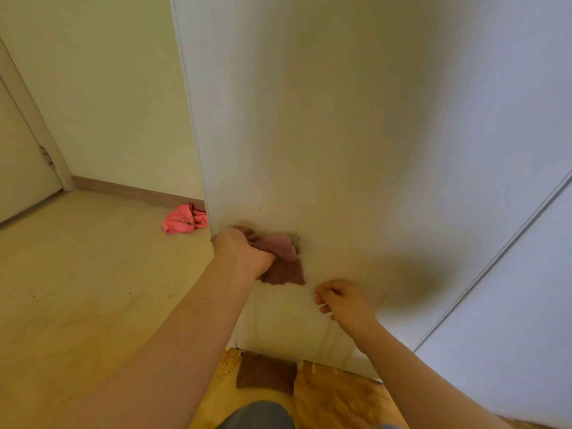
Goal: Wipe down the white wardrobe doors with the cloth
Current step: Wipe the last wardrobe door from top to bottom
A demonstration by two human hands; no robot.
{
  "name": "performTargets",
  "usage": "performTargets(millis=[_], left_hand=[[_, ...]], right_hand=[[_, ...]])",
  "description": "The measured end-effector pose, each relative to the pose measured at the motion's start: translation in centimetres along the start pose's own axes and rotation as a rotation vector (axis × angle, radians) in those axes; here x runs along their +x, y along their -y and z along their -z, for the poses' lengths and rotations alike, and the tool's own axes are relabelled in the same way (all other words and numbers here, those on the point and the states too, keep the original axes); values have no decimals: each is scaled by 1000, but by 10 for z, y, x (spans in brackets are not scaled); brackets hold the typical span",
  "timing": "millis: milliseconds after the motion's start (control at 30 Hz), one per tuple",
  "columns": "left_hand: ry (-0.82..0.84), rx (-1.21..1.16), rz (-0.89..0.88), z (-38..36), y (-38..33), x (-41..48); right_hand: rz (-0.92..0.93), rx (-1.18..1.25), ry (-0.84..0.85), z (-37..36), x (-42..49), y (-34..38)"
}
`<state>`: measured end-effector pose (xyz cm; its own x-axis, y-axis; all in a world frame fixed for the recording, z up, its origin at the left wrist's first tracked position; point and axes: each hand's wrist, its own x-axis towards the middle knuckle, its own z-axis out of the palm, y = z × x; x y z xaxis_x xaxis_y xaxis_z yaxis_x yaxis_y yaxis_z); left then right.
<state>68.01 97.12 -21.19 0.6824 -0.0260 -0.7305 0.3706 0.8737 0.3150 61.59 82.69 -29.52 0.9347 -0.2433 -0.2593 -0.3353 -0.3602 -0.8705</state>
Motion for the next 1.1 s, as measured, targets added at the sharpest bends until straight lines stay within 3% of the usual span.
performTargets(millis=[200,433,667,833,1100], left_hand=[[-126,17,51,46,22,40],[72,-93,105,64,20,64],[-167,45,90,90,43,96],[-39,-83,100,87,43,102],[-253,8,-3,131,63,178]], right_hand=[[-20,-45,12,-3,-1,-4],[-126,-58,53,-12,4,-35],[-210,-56,81,-29,17,-58],[-278,-64,92,-34,31,-72],[-311,-69,154,-59,33,-102]])
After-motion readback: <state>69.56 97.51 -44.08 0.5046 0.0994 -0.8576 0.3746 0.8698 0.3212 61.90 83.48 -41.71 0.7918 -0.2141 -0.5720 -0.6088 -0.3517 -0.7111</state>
